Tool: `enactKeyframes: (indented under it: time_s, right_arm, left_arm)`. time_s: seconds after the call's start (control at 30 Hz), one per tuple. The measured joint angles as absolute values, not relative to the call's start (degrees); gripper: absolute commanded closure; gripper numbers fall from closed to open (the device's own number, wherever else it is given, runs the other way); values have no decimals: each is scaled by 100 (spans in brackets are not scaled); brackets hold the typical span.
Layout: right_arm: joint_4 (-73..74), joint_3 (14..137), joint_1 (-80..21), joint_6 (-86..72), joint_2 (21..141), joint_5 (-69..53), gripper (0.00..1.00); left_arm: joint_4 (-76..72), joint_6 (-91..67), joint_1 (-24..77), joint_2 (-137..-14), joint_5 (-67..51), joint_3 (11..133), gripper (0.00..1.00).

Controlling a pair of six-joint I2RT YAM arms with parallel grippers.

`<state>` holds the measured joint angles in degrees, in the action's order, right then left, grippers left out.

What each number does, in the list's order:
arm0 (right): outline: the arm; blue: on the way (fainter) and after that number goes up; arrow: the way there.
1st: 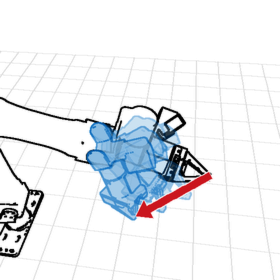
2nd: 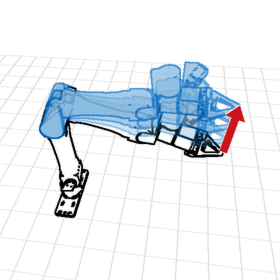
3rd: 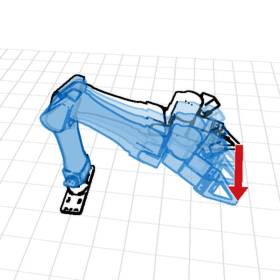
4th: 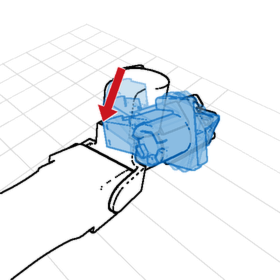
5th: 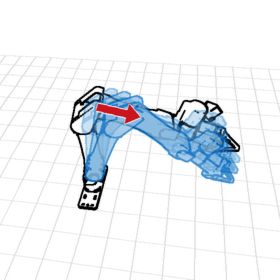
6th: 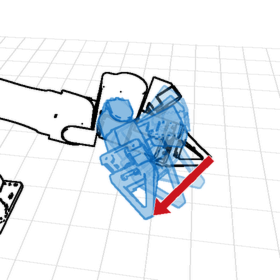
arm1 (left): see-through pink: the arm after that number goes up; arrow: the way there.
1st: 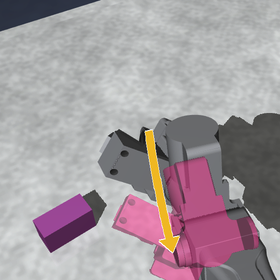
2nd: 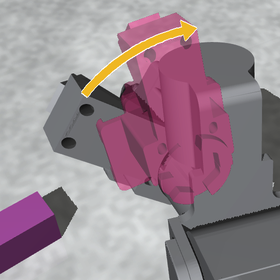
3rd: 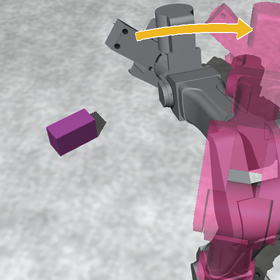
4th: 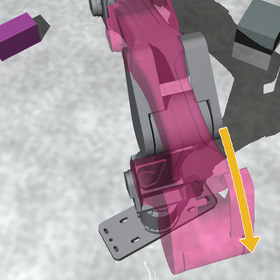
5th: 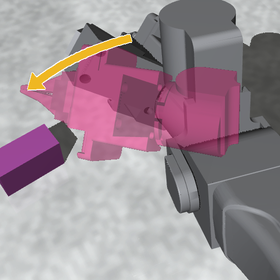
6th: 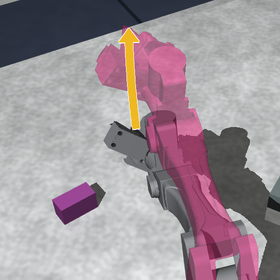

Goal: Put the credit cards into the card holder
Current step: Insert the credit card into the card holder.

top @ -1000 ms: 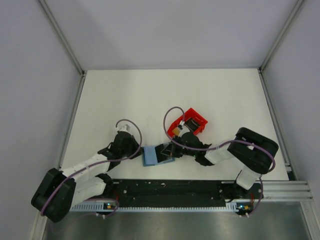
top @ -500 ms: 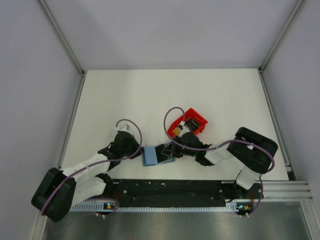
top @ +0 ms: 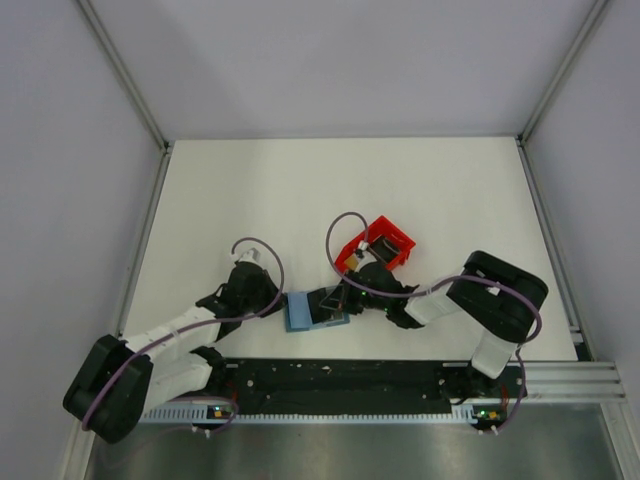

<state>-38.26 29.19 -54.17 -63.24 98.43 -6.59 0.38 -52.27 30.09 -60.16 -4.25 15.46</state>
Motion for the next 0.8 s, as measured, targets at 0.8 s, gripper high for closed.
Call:
enactKeyframes:
  time_s: [0.8]
  right_arm:
    - [-3393, 2788, -5481, -6646, 9504, -95, 100]
  left_arm:
    - [-16, -5201, 3009, -6066, -451, 1557, 100]
